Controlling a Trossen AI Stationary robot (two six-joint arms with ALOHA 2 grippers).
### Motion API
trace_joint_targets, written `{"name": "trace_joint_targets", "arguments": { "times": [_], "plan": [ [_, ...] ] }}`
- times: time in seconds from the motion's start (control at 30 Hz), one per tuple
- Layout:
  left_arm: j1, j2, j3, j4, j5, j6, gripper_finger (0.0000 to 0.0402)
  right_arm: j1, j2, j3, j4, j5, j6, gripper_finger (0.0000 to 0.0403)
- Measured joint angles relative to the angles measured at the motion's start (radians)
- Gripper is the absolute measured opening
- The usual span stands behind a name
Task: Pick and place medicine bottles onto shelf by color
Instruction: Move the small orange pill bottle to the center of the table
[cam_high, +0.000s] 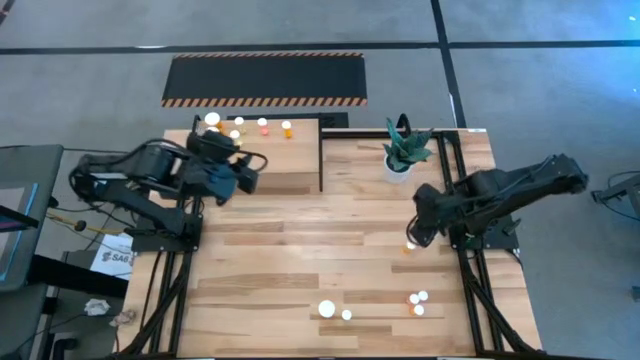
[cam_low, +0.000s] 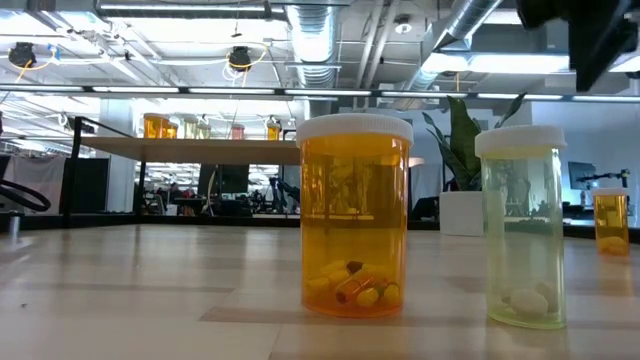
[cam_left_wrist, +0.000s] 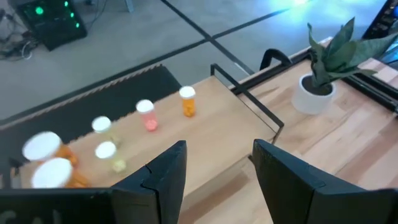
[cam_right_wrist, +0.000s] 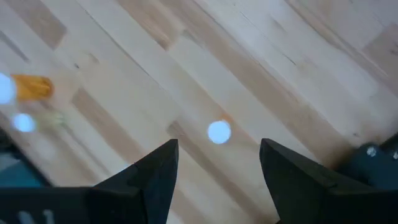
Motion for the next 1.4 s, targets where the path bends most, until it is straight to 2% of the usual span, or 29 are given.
{"name": "trace_joint_targets", "arguments": {
  "times": [0.2, 0.43, 0.7, 0.93, 1.13, 1.4],
  "plan": [
    [-0.023, 0.076, 0.0, 0.002, -0.001, -0.112, 0.0174, 0.039, 0.042, -0.14, 0.016, 0.012, -0.048, 0.0249],
    [-0.056, 0.134, 0.0, 0.005, -0.001, -0.225, 0.0174, 0.023, 0.105, -0.227, 0.109, 0.011, -0.108, 0.025],
    [-0.098, 0.145, 0.0, 0.004, -0.006, -0.294, 0.0174, -0.02, 0.131, -0.256, 0.167, -0.025, -0.117, 0.0251],
    [-0.127, 0.144, 0.0, 0.004, -0.011, -0.307, 0.0174, -0.029, 0.129, -0.256, 0.189, -0.031, -0.039, 0.0251],
    [-0.137, 0.144, 0.0, 0.003, -0.016, -0.31, 0.0174, 0.006, 0.129, -0.256, 0.272, -0.031, 0.002, 0.0251],
    [-0.139, 0.144, 0.0, 0.003, -0.02, -0.305, 0.0174, 0.052, 0.176, -0.256, 0.292, -0.025, 0.029, 0.0251]
  ]
}}
